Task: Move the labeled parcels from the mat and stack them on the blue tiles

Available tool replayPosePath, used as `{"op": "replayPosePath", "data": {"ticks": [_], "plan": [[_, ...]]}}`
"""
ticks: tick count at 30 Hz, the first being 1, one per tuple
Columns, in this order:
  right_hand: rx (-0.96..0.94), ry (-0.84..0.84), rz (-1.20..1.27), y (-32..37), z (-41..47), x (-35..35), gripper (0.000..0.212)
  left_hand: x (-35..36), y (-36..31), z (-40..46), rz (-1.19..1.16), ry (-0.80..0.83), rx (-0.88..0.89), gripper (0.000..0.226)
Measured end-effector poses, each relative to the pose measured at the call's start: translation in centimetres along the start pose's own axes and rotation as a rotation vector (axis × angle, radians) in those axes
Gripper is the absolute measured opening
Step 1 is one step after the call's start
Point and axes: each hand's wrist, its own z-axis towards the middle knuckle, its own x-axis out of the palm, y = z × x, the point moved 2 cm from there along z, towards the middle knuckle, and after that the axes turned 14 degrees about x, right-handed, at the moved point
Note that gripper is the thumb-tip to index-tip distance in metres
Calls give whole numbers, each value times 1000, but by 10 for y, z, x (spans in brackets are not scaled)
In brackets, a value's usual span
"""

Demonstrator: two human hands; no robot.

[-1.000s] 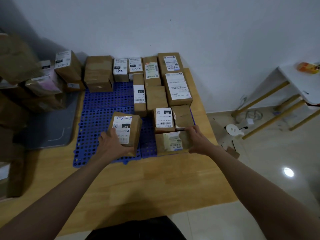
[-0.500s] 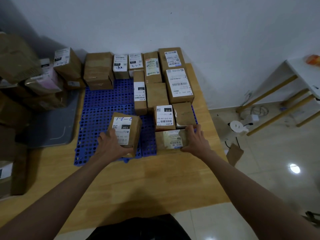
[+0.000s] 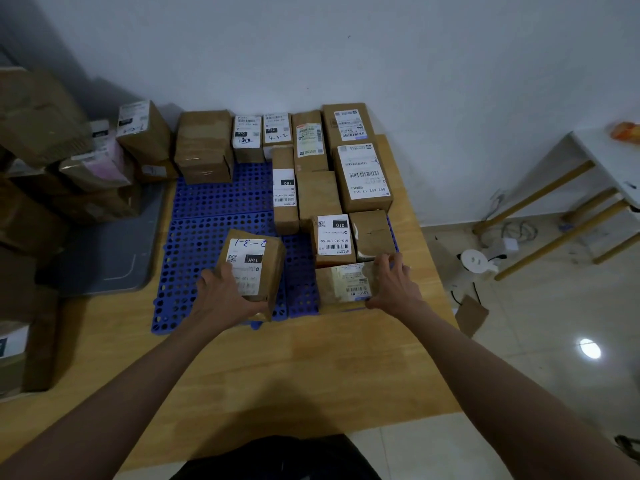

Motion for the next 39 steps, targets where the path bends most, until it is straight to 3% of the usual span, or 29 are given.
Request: {"op": "replayPosePath", "data": {"ticks": [9, 13, 16, 27, 34, 39], "plan": [[-38, -24, -192, 21, -8, -15, 112, -5, -17, 14, -5, -2, 20, 122], [-155, -98, -107, 53, -8, -24, 89, -1, -27, 23, 10, 7, 19, 125], [-209, -44, -58, 79, -12, -21, 78, 3, -35, 28, 14, 29, 2, 125], [-175, 89, -247, 72, -8, -10, 102, 28, -49, 51, 56, 40, 3, 124], [-178, 89, -258, 72, -4, -2, 100, 42, -55, 59, 30, 15, 8, 107], [-185, 87, -245, 70, -2, -5, 101, 47, -55, 60, 38, 73, 80, 114]]}}
